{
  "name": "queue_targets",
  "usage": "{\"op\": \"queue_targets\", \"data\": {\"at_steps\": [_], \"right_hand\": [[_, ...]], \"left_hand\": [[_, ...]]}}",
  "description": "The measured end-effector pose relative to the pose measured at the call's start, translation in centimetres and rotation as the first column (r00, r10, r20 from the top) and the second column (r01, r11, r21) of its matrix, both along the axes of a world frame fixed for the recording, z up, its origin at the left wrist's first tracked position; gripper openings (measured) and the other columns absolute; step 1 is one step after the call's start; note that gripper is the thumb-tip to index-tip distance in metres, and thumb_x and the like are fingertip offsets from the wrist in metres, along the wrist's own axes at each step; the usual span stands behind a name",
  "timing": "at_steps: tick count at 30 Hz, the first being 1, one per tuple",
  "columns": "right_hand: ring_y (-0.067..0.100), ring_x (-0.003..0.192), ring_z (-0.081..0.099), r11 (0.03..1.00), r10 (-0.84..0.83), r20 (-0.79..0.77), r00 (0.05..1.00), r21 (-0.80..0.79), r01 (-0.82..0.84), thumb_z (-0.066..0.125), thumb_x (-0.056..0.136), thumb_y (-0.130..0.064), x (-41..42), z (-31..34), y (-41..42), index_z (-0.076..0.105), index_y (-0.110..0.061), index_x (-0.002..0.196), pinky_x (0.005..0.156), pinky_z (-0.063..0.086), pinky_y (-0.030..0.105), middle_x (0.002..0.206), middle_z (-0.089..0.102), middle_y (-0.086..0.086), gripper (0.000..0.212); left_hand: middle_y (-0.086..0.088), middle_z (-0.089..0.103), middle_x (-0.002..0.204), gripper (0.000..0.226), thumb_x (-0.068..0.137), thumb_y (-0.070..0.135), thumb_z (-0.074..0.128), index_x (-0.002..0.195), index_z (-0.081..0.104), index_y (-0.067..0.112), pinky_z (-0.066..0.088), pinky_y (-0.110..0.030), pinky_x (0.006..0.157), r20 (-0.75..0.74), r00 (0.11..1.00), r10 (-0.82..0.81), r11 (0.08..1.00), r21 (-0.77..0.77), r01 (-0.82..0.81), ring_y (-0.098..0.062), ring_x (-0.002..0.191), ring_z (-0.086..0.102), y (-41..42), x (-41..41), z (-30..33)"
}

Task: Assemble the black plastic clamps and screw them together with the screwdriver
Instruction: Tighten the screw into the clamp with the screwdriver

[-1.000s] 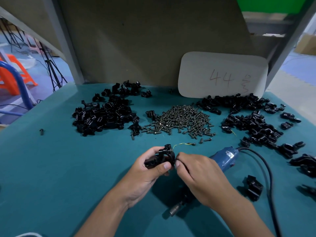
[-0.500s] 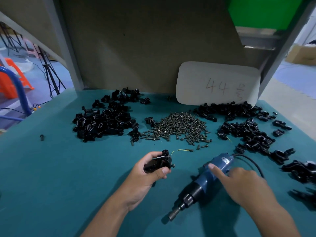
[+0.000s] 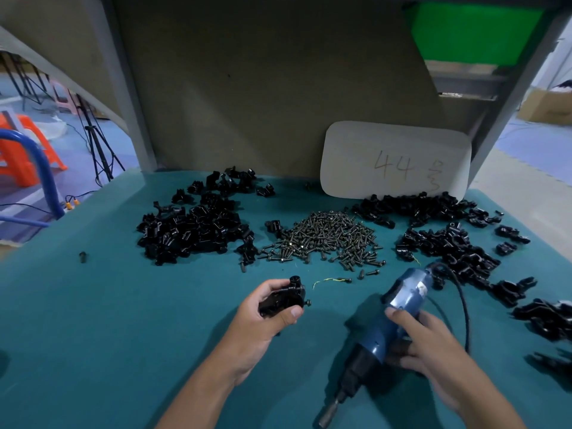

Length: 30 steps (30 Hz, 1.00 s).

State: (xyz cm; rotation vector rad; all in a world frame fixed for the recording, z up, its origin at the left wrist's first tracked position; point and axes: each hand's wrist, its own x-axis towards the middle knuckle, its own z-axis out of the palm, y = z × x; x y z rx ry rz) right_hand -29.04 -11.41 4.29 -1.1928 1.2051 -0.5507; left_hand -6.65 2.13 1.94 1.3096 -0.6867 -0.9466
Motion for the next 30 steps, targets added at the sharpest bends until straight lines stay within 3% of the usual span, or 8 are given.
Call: {"op": "queue_targets", "data": {"at_steps": [2,6,10,13,16,19,24,30], "right_hand": [[0.033,0.087,0.074,0.998,-0.045,0.208,0.977,0.047,0.036,0.075,0.085,-0.028,0.2,0.1,0.7,0.064,-0.018,0.115,0.069,0.06,0.043,0.099,0.077,0.007,0.034],[0.023,0.084,0.061,0.975,-0.219,0.409,0.886,0.133,0.179,0.073,0.064,-0.032,1.0,1.8,0.3,0.066,-0.018,0.11,0.079,0.053,0.043,0.094,0.063,0.005,0.049],[0.013,0.081,0.06,0.978,-0.207,0.632,0.747,0.114,0.174,0.072,0.074,-0.023,2.0,3.5,-1.1,0.065,-0.023,0.113,0.07,0.058,0.037,0.1,0.072,-0.004,0.039],[0.008,0.075,0.06,0.959,-0.262,0.752,0.604,0.132,0.252,0.065,0.089,-0.012,3.4,3.5,-2.1,0.058,-0.027,0.112,0.073,0.052,0.033,0.106,0.072,-0.009,0.028],[0.008,0.073,0.061,0.932,-0.311,0.834,0.456,0.174,0.317,0.062,0.092,-0.006,4.2,2.7,-2.5,0.057,-0.024,0.111,0.073,0.052,0.03,0.103,0.07,-0.009,0.027],[0.006,0.074,0.061,0.94,-0.308,0.892,0.331,0.23,0.253,0.063,0.091,-0.008,4.3,2.0,-2.5,0.059,-0.026,0.108,0.074,0.052,0.027,0.102,0.067,-0.012,0.026],[0.005,0.072,0.059,0.919,-0.365,0.894,0.259,0.301,0.256,0.064,0.088,-0.008,3.9,1.9,-2.6,0.058,-0.023,0.104,0.075,0.052,0.027,0.094,0.066,-0.011,0.023],[0.006,0.068,0.06,0.92,-0.362,0.9,0.242,0.302,0.251,0.07,0.08,-0.009,3.9,2.3,-2.2,0.06,-0.022,0.104,0.074,0.054,0.029,0.083,0.065,-0.011,0.029]], "left_hand": [[0.002,0.076,0.108,0.039,0.074,0.029,0.087,0.106,0.07,0.045,0.052,-0.019,0.073,0.033,0.999,0.014,1.0,0.004,-0.014,-0.012,0.088,0.069,-0.1,0.1,-0.1],[0.009,0.076,0.108,0.039,0.076,0.022,0.085,0.104,0.071,0.044,0.053,-0.017,0.074,0.099,0.994,0.038,0.999,0.007,-0.038,-0.007,0.094,0.072,-0.2,0.2,-0.2],[0.014,0.077,0.1,0.038,0.078,0.009,0.084,0.105,0.072,0.032,0.052,-0.014,0.071,0.111,0.992,0.053,0.998,0.036,-0.058,0.0,0.088,0.071,-0.4,0.2,-0.6],[0.017,0.076,0.099,0.037,0.079,0.007,0.082,0.108,0.068,0.026,0.052,-0.013,0.072,0.127,0.991,0.044,0.997,0.063,-0.052,0.002,0.086,0.07,-0.5,0.0,-0.7],[0.018,0.075,0.1,0.035,0.083,0.011,0.08,0.111,0.066,0.028,0.051,-0.012,0.072,0.154,0.988,0.023,0.996,0.083,-0.036,0.001,0.086,0.07,-0.5,0.1,-0.7],[0.014,0.075,0.104,0.036,0.086,0.011,0.078,0.116,0.065,0.026,0.05,-0.012,0.075,0.162,0.987,0.005,0.996,0.082,-0.019,-0.002,0.091,0.07,-0.5,0.0,-0.7],[0.003,0.075,0.112,0.038,0.088,0.01,0.076,0.122,0.065,0.024,0.053,-0.018,0.085,0.127,0.992,-0.027,0.998,0.067,0.018,-0.011,0.103,0.071,-0.5,-0.1,-0.9],[-0.004,0.075,0.105,0.031,0.089,0.033,0.075,0.118,0.066,0.024,0.05,-0.023,0.073,0.128,0.99,-0.053,0.998,0.034,0.049,-0.012,0.079,0.065,-0.5,-0.2,-0.9]]}}
